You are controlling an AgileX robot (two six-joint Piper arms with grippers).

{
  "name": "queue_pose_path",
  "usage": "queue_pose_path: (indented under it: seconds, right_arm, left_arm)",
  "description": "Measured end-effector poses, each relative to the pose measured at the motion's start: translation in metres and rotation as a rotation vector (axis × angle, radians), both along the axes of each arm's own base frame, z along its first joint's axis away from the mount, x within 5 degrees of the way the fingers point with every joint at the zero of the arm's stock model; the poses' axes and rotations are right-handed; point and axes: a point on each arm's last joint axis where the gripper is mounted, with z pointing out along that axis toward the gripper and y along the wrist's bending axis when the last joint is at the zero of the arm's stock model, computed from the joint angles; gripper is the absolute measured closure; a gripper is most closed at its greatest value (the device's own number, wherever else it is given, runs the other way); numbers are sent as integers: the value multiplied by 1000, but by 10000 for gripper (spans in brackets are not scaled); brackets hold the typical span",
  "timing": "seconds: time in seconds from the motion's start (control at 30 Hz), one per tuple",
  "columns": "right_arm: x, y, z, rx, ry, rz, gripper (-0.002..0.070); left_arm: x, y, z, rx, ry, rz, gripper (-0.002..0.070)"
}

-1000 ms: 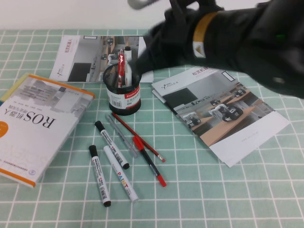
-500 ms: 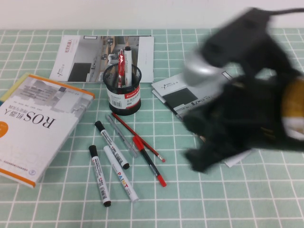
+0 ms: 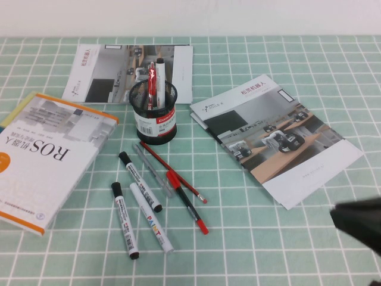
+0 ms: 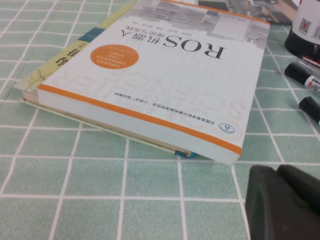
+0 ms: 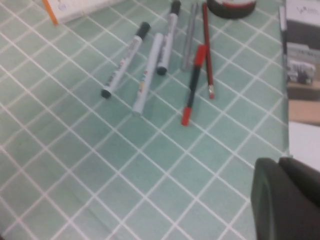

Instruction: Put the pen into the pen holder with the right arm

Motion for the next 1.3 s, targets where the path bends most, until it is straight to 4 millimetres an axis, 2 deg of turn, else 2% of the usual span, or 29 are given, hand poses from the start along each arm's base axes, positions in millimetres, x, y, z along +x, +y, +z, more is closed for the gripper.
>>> queue_pose_path:
  seconds: [0.2,0.37,0.57,0.8,0.97,1.3]
  right_arm:
    - [1,-22,-39,72,-43,-100,695]
    - [7,-55,-83,135,-102,-312,695]
    - [-6,-88,-119,192,-160,-546,695]
    - [-28,-108,-134,291,-295,-714,695]
    - [-39,-111,-142,335,-370,-734,695]
    - [-40,-111,-158,339,-352,-739,695]
  left_arm:
    - [0,0,0,0,0,0,679]
    - [0,0,0,0,0,0,679]
    - [0,0,0,0,0,0,679]
    - [0,0,0,0,0,0,679]
    - [0,0,0,0,0,-1,679]
    - [0,0,0,0,0,-1,679]
